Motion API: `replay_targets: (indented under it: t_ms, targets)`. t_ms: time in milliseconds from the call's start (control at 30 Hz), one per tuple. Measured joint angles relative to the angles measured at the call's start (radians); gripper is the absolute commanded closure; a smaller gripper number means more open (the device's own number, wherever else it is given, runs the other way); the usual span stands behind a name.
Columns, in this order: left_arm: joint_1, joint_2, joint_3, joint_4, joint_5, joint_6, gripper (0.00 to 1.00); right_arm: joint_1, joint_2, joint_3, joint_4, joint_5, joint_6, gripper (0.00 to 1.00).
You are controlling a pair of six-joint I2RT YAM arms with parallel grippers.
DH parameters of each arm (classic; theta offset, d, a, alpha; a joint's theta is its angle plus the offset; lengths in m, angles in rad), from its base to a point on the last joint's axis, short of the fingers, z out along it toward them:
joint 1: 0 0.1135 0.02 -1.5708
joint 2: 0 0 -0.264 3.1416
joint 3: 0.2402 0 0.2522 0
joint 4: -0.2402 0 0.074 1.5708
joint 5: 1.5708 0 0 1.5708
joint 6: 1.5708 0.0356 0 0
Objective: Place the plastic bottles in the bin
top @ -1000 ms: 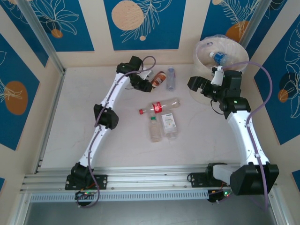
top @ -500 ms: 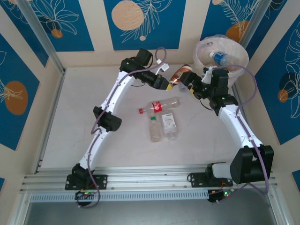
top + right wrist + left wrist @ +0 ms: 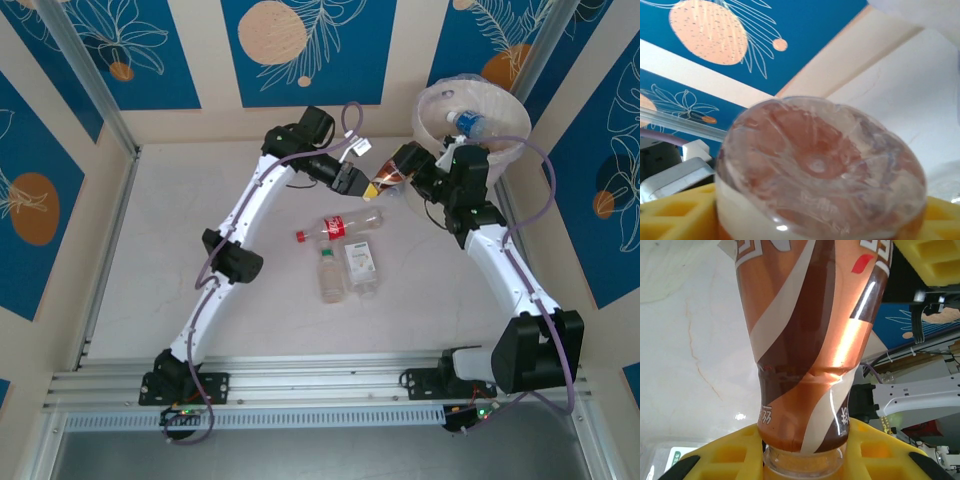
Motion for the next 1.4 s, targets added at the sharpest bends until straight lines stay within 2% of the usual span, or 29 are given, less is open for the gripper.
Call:
replay_targets:
  t_ms: [33, 167, 233, 333, 567, 733, 933, 1033, 1100, 1167, 1267, 1333, 1400]
  targets:
    - [0.000, -0.011, -0.010, 0.002, 0.000, 0.000, 0.72, 0.001, 0.000, 0.009, 0.005, -0.007, -0.003, 0.48]
    - [0.000, -0.117, -0.146, 0.032, -0.012, 0.013, 0.20, 0.004, -0.001, 0.050, 0.014, -0.028, -0.047, 0.51]
    - [0.000, -0.191, -0.236, 0.044, -0.013, 0.015, 0.01, -0.008, -0.001, 0.079, 0.011, -0.019, -0.096, 0.51]
    - [0.004, -0.304, -0.347, 0.061, -0.037, 0.019, 0.00, -0.029, -0.004, 0.141, -0.013, 0.059, -0.197, 0.52]
    - [0.031, -0.462, -0.357, 0.078, -0.218, 0.024, 0.00, -0.113, -0.013, 0.216, 0.022, 0.347, -0.361, 0.51]
    - [0.057, -0.488, -0.353, 0.106, -0.357, -0.012, 0.00, -0.151, 0.126, 0.362, 0.018, 0.496, -0.426, 0.50]
    - [0.057, -0.513, -0.381, 0.119, -0.523, -0.016, 0.00, -0.152, 0.264, 0.482, -0.022, 0.618, -0.532, 0.49]
    - [0.057, -0.610, -0.524, 0.189, -0.589, -0.017, 0.00, -0.153, 0.328, 0.519, -0.057, 0.678, -0.588, 0.44]
    - [0.061, -0.719, -0.689, 0.278, -0.634, -0.019, 0.00, -0.158, 0.375, 0.559, -0.108, 0.697, -0.603, 0.33]
    - [0.064, -0.855, -0.887, 0.393, -0.682, -0.021, 0.00, -0.171, 0.434, 0.636, -0.209, 0.698, -0.595, 0.17]
    - [0.071, -1.028, -1.111, 0.547, -0.742, -0.041, 0.00, -0.185, 0.511, 0.763, -0.362, 0.714, -0.566, 0.04]
    - [0.088, -1.133, -1.250, 0.662, -0.790, -0.074, 0.00, -0.188, 0.518, 0.781, -0.424, 0.743, -0.552, 0.00]
    - [0.104, -1.210, -1.366, 0.761, -0.837, -0.103, 0.00, -0.184, 0.510, 0.782, -0.464, 0.762, -0.544, 0.01]
